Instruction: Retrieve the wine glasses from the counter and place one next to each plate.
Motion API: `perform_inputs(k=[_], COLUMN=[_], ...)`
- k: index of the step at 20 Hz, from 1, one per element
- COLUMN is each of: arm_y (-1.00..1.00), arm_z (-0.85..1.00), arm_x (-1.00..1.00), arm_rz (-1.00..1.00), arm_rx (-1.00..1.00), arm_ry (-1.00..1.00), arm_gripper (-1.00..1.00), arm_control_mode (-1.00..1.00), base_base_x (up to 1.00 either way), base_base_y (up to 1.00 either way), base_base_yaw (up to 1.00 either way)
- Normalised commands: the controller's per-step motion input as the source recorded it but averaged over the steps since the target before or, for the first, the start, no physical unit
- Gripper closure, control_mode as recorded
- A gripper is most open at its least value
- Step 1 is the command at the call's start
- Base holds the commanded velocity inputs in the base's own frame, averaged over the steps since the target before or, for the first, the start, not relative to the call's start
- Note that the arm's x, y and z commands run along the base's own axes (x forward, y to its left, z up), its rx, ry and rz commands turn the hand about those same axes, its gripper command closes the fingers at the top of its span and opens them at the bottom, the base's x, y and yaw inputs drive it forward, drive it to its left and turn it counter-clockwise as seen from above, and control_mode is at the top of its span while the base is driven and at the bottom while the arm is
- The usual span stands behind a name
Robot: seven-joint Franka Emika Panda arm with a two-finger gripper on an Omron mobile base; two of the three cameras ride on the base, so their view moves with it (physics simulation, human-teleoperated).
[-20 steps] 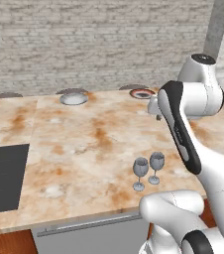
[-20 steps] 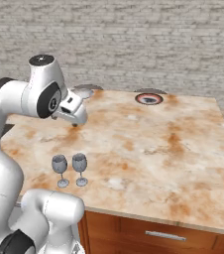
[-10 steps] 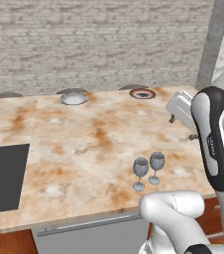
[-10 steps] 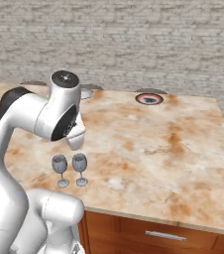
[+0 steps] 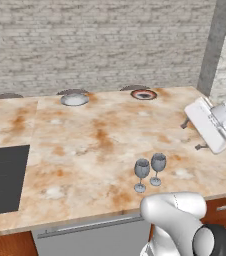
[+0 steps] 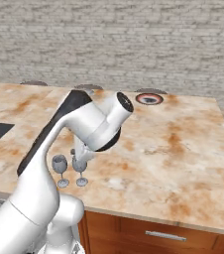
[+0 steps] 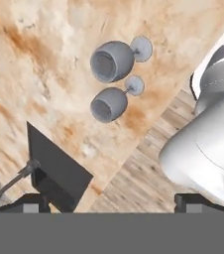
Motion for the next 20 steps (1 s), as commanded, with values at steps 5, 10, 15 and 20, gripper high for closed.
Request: perform_inputs(k=[5, 10, 15, 20], arm_y=[-0.13, -0.19, -0.02, -0.13], arm_z=[-0.32, -0.39, -0.33, -0.32], arm_x=[0.26, 0.26, 0.26, 0.13], arm_rz=[0.01, 0.00, 0.00, 0.00], arm_rx=[0.44, 0.14, 0.07, 0.10], arm_ry=[0.21, 0.29, 0.37, 0.21], arm_gripper=[-1.00, -1.00, -1.00, -1.00], arm_control_mode=[-1.00, -1.00, -1.00, -1.00], base_base_x=[0.00, 0.00, 0.00, 0.00], base_base_y=[0.00, 0.00, 0.00, 0.00], base_base_yaw=[0.00, 0.00, 0.00, 0.00])
